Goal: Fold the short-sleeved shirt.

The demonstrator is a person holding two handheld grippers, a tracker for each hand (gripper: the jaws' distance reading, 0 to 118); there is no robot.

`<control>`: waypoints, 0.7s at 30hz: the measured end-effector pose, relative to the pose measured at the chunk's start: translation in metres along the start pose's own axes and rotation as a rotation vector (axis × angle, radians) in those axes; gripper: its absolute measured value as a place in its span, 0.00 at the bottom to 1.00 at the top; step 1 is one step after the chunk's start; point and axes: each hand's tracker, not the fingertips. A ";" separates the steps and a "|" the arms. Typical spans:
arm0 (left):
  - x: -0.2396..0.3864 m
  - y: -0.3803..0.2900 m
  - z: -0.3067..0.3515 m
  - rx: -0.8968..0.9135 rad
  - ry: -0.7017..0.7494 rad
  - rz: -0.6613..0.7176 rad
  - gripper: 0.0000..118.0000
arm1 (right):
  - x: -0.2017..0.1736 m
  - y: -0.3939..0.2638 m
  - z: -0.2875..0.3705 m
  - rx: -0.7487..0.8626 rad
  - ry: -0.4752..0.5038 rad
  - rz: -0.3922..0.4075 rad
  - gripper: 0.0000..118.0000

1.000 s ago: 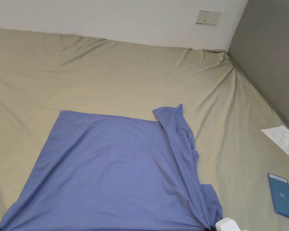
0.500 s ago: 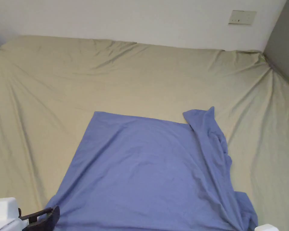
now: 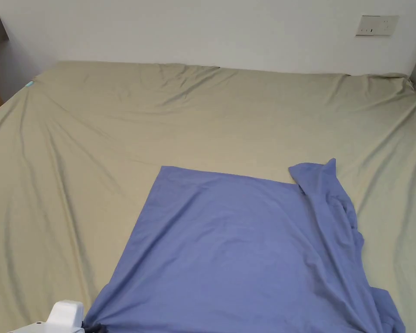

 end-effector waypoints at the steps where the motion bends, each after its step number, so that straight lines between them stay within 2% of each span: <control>1: -0.001 0.000 -0.002 -0.003 0.005 0.006 0.30 | 0.000 0.000 0.000 0.001 0.004 -0.003 0.05; 3: -0.003 0.000 -0.005 -0.014 -0.008 0.021 0.10 | 0.000 0.001 0.000 0.005 0.005 -0.011 0.05; 5: 0.002 0.001 -0.003 -0.015 -0.021 0.034 0.06 | 0.000 0.001 0.000 0.007 0.008 -0.020 0.05; 8: 0.007 0.002 -0.007 -0.024 0.002 -0.007 0.03 | -0.001 0.001 0.001 0.004 0.006 -0.023 0.05; 11: 0.001 0.005 -0.006 -0.026 -0.019 0.070 0.02 | 0.000 0.001 0.002 0.009 0.010 -0.030 0.05; 14: 0.000 0.006 0.001 -0.006 -0.024 0.063 0.02 | 0.000 0.003 0.007 0.017 0.005 -0.041 0.05; 19: -0.004 0.010 0.009 0.013 -0.041 0.080 0.02 | 0.001 0.009 0.014 0.033 0.033 -0.098 0.05; 21: -0.005 0.017 0.019 0.044 -0.058 0.106 0.02 | 0.003 0.014 0.018 0.047 0.052 -0.153 0.05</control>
